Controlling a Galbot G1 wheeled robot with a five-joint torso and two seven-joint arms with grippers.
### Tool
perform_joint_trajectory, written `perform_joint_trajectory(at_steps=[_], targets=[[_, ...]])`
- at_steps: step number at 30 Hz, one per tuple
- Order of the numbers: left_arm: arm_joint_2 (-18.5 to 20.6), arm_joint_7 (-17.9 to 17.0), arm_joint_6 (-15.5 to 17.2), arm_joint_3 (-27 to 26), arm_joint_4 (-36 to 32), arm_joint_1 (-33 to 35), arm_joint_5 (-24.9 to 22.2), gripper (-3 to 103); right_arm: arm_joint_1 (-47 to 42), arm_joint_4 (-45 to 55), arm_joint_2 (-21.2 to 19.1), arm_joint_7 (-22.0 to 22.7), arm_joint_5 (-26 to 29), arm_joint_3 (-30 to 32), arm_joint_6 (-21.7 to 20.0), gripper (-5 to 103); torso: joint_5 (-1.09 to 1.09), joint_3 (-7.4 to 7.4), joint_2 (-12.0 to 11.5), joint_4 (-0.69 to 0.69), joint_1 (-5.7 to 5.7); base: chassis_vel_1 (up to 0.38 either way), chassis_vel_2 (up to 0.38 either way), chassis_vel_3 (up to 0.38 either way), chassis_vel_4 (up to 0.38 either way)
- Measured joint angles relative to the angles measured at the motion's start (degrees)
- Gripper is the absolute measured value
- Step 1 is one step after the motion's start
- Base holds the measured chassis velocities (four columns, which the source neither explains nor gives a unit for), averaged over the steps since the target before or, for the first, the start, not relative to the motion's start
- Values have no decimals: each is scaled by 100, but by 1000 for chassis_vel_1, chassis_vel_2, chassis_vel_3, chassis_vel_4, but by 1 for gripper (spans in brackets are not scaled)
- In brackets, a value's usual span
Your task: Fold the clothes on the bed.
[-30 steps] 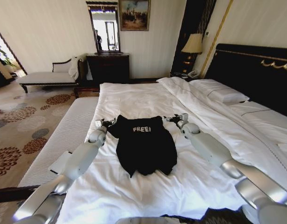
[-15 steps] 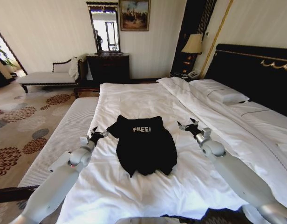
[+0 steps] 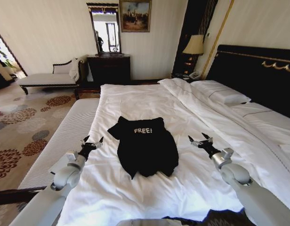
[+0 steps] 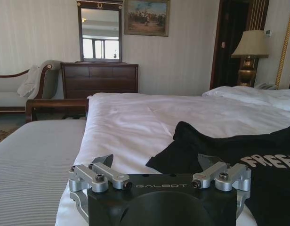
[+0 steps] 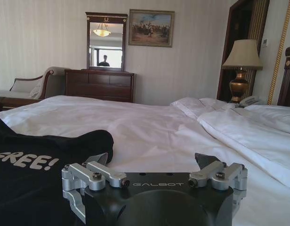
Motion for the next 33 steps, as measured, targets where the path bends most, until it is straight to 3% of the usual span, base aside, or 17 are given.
perform_joint_trajectory(at_steps=[14,21,23,25,26,31,33], targets=[[-230,16,-17,-213,-109,310,-7,100,-678,430,441,34,-272,372,-19,100,-1,1,-1,-1,2,49,-57,-55,53],[-316,19,-24,-194,-179,377,41,100,-974,618,524,-41,-243,455,278,100,0,-2,1,0,-5,137,-138,-142,126],[-316,22,-22,-194,-244,425,39,100,-1162,830,525,-92,54,488,167,100,0,-2,2,-2,-6,49,-80,-53,74],[-315,32,-15,-208,-324,499,29,100,-1377,1185,529,-106,773,493,-164,100,0,-1,1,-2,-4,0,-8,-17,29],[-315,32,-15,-208,-324,499,29,100,-1377,1185,529,-106,773,493,-164,100,0,-1,1,-2,-4,0,0,0,0],[-331,83,-9,-265,-481,748,62,100,-1764,2019,502,-178,2563,294,-1038,100,-1,2,-2,1,5,-4,3,10,-5],[-335,84,-9,-274,-502,784,71,100,-1763,2100,494,-141,2889,213,-1166,100,-1,2,-2,1,5,0,0,0,0]])
